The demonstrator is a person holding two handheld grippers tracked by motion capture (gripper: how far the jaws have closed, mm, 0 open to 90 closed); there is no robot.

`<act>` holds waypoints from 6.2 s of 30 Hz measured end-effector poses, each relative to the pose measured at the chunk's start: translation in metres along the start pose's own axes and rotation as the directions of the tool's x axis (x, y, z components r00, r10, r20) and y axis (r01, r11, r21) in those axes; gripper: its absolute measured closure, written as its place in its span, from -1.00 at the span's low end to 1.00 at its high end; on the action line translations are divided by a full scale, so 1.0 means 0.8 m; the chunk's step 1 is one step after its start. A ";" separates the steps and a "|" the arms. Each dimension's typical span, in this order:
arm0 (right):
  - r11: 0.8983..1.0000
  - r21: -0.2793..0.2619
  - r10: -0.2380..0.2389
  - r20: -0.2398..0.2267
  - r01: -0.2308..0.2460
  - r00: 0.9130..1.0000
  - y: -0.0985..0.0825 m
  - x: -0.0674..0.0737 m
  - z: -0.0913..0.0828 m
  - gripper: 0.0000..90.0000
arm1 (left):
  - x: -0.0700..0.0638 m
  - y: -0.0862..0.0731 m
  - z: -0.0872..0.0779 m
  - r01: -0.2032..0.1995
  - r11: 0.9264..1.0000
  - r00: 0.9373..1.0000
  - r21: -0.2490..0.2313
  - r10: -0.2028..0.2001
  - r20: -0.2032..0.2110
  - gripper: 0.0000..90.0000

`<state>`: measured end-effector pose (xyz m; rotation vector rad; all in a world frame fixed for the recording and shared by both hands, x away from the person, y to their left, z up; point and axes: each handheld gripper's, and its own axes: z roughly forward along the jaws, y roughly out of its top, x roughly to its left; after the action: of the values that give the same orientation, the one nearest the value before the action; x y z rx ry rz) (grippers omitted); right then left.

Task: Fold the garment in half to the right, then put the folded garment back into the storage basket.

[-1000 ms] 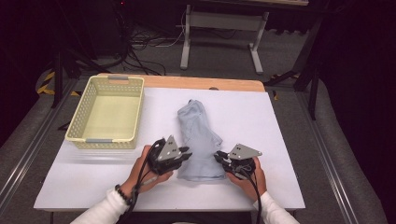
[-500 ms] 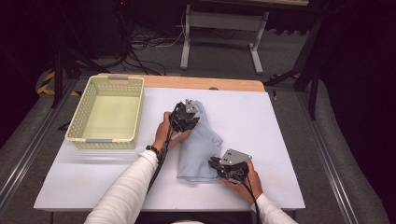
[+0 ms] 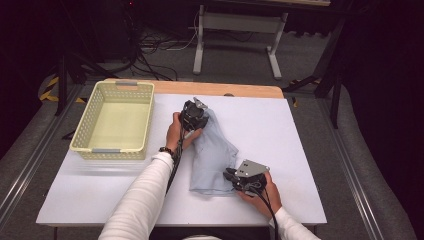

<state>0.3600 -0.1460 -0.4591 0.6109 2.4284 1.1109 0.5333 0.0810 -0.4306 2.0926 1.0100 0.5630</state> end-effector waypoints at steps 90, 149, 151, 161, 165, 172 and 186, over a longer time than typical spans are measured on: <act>0.979 0.051 0.202 -0.093 -0.198 0.975 -0.021 0.000 -0.027 0.57 | -0.082 -0.088 -0.126 -0.001 0.993 0.996 -0.117 0.011 0.089 -0.71; 0.987 0.044 0.160 -0.062 -0.158 0.985 -0.018 0.002 -0.023 0.56 | -0.067 -0.080 -0.045 0.052 0.998 0.967 0.036 -0.059 0.247 0.58; 0.987 0.042 0.158 -0.062 -0.155 0.986 -0.018 0.002 -0.023 0.57 | -0.068 -0.080 -0.045 0.042 0.999 0.968 0.034 -0.049 0.245 0.58; 0.988 0.039 0.151 -0.062 -0.149 0.987 -0.018 0.003 -0.024 0.64 | -0.070 -0.078 -0.048 0.024 1.000 0.973 0.013 -0.027 0.229 0.62; 0.989 0.027 0.148 -0.059 -0.147 0.987 -0.017 0.004 -0.026 0.64 | -0.070 -0.077 -0.050 0.016 1.000 0.974 0.006 -0.017 0.227 0.63; 0.991 0.002 0.137 -0.053 -0.137 0.989 -0.015 0.006 -0.032 0.65 | -0.075 -0.069 -0.056 -0.031 0.999 0.977 -0.018 0.034 0.211 0.64; 0.989 -0.052 0.134 -0.034 -0.136 0.990 -0.011 0.005 -0.040 0.65 | -0.077 -0.049 -0.064 -0.075 0.996 0.976 -0.045 0.082 0.200 0.65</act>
<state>0.3377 -0.1686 -0.4474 0.7563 2.4036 1.2435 0.4445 0.0703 -0.4323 2.1150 0.7988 0.3953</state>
